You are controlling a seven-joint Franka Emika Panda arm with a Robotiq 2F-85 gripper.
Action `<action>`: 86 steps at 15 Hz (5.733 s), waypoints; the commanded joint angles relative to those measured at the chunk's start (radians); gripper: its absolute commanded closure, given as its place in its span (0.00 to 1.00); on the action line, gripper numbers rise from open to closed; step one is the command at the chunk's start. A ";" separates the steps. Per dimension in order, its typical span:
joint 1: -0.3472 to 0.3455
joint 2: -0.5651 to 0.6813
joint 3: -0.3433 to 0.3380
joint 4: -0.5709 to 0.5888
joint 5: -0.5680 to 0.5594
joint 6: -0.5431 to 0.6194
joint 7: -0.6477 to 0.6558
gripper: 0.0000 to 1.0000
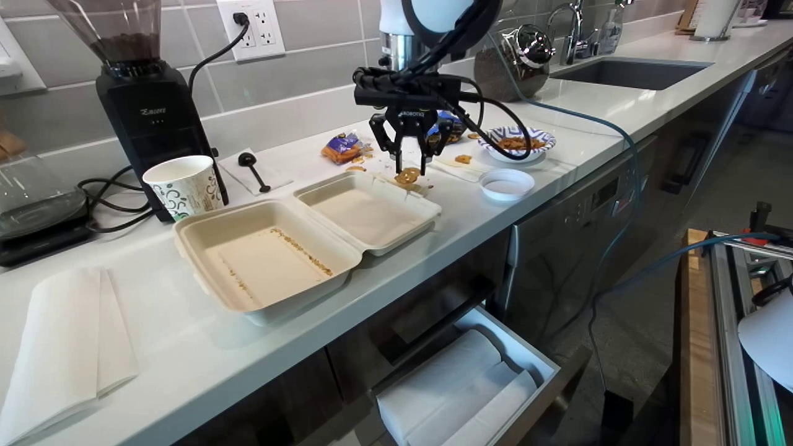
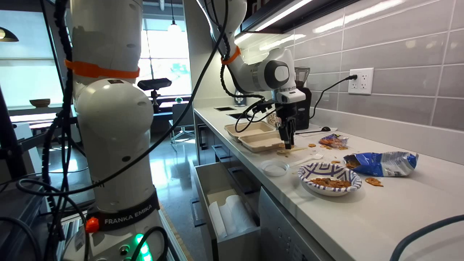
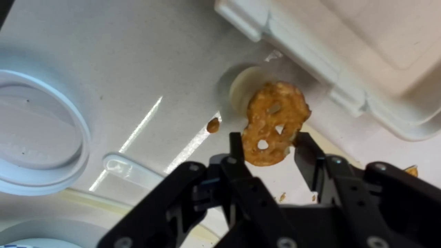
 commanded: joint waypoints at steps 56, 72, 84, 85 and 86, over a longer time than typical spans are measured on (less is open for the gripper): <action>-0.022 -0.036 0.018 -0.028 -0.055 0.021 -0.094 0.00; -0.057 0.022 0.043 0.084 0.065 -0.091 -0.959 0.00; -0.059 0.122 0.034 0.177 0.056 -0.079 -1.074 0.01; -0.060 0.128 0.033 0.183 0.058 -0.079 -1.078 0.02; -0.061 0.132 0.031 0.188 0.057 -0.078 -1.081 0.02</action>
